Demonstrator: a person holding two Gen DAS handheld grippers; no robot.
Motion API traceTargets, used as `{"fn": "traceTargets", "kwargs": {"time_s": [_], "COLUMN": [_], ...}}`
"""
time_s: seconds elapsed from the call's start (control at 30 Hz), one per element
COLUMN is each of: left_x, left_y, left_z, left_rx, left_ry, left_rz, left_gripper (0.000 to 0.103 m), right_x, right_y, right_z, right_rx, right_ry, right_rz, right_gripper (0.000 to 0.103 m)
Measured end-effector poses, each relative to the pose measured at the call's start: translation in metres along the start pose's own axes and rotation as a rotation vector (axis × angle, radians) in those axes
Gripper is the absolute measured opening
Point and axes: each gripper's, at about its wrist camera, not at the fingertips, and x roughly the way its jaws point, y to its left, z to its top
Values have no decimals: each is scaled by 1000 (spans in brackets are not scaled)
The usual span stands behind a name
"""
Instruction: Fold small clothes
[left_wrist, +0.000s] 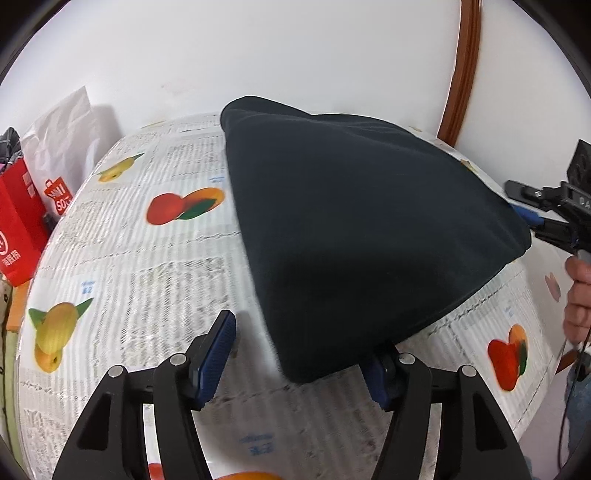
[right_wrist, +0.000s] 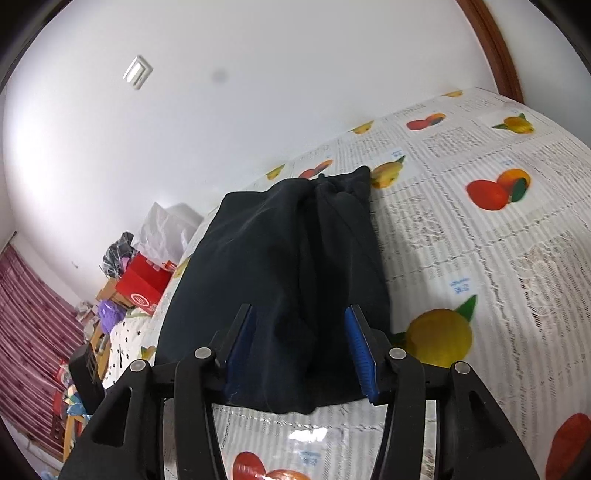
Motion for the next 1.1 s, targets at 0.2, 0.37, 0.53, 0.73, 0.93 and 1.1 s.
{"fn": "traceTargets", "kwargs": {"time_s": [0.2, 0.37, 0.53, 0.73, 0.93, 1.1], "left_x": [12, 16, 19, 18, 17, 11], "left_y": [-5, -6, -6, -4, -3, -6], "left_z": [9, 10, 11, 9, 9, 7], "left_rx": [1, 6, 5, 0, 3, 7], "left_ry": [21, 34, 36, 35, 34, 39], "left_rz": [29, 50, 62, 62, 64, 50], "left_gripper": [63, 65, 65, 65, 65, 65], "right_x": [42, 61, 29, -23, 8, 9], "right_y": [10, 28, 49, 22, -21, -27], "right_z": [3, 11, 28, 35, 8, 12], "right_rx": [-23, -72, -164, -155, -69, -45], "right_ry": [58, 79, -61, -205, -66, -47], "right_rz": [-71, -63, -68, -136, -210, -216], "right_gripper": [50, 14, 9, 8, 10, 16]}}
